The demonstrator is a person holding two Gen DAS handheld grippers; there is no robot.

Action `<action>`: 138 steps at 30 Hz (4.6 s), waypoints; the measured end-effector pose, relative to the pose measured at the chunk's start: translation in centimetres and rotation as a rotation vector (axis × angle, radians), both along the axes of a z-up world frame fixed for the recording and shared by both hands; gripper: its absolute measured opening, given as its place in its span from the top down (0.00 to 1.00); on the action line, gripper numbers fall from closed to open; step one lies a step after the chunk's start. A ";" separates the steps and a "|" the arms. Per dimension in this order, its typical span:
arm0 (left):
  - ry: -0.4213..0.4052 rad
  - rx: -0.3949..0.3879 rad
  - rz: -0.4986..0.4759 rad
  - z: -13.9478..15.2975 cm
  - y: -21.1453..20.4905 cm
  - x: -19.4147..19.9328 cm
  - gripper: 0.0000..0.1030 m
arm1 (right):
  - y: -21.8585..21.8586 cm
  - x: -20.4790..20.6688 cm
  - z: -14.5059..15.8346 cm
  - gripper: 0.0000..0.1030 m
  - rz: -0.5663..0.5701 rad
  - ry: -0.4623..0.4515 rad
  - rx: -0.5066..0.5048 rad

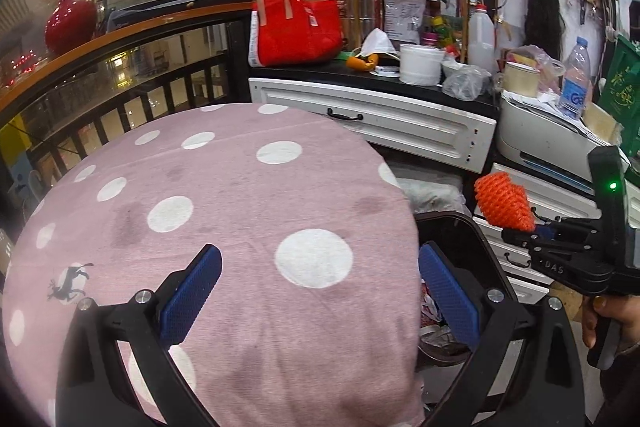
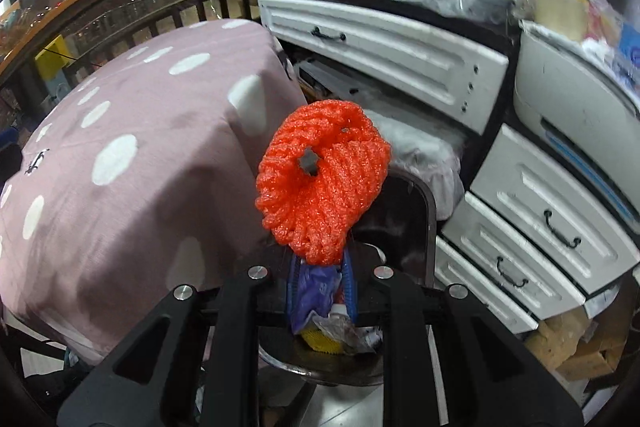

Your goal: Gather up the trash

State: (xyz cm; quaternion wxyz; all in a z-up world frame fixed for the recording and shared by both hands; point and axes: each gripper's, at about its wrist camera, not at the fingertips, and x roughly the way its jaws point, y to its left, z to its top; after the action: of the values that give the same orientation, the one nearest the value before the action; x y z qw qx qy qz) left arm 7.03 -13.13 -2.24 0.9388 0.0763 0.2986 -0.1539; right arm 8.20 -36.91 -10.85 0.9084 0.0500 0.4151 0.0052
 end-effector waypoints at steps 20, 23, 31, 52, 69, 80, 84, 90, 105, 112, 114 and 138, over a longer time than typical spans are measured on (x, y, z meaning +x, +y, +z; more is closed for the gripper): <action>0.032 0.052 -0.113 -1.3 -5.3 -1.2 0.05 | -3.6 0.7 -9.5 0.35 -0.120 0.207 0.069; 0.036 0.049 -0.118 -1.3 -5.5 -1.1 0.05 | -3.6 -0.3 -8.1 0.33 -0.156 0.174 0.044; 0.033 0.031 -0.111 -0.8 -4.8 -1.6 0.05 | -2.4 -3.3 -1.5 0.21 -0.256 0.005 -0.004; -0.058 -0.005 0.037 0.8 2.8 -6.3 0.05 | 7.1 -9.4 8.1 0.06 -0.223 -0.342 -0.124; -0.199 -0.067 0.135 2.7 6.2 -9.7 0.05 | 11.0 -15.5 9.7 0.05 -0.198 -0.530 -0.149; -0.194 -0.080 0.133 2.6 6.6 -9.5 0.05 | 9.6 -15.2 9.2 0.05 -0.235 -0.517 -0.100; -0.189 -0.081 0.135 2.5 6.8 -9.4 0.05 | 9.7 -15.2 9.2 0.05 -0.236 -0.520 -0.107; -0.191 -0.081 0.136 2.5 6.9 -9.4 0.05 | 9.9 -15.2 9.2 0.05 -0.230 -0.513 -0.114; -0.187 -0.081 0.137 2.4 7.0 -9.4 0.05 | 9.9 -15.1 9.1 0.05 -0.227 -0.508 -0.112; -0.181 -0.084 0.141 2.0 7.1 -9.3 0.05 | 9.9 -15.1 9.0 0.05 -0.227 -0.502 -0.109; -0.178 -0.085 0.140 1.9 7.1 -9.3 0.05 | 10.0 -15.1 8.9 0.05 -0.228 -0.500 -0.108; -0.175 -0.083 0.142 2.0 7.0 -9.3 0.05 | 10.2 -15.1 8.7 0.05 -0.227 -0.495 -0.104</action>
State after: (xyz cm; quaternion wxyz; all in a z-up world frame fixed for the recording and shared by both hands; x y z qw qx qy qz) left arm -2.24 -6.08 -0.27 0.9722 0.0294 0.2135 -0.0921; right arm -6.87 -26.74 -2.17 0.9783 0.0467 0.1719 -0.1058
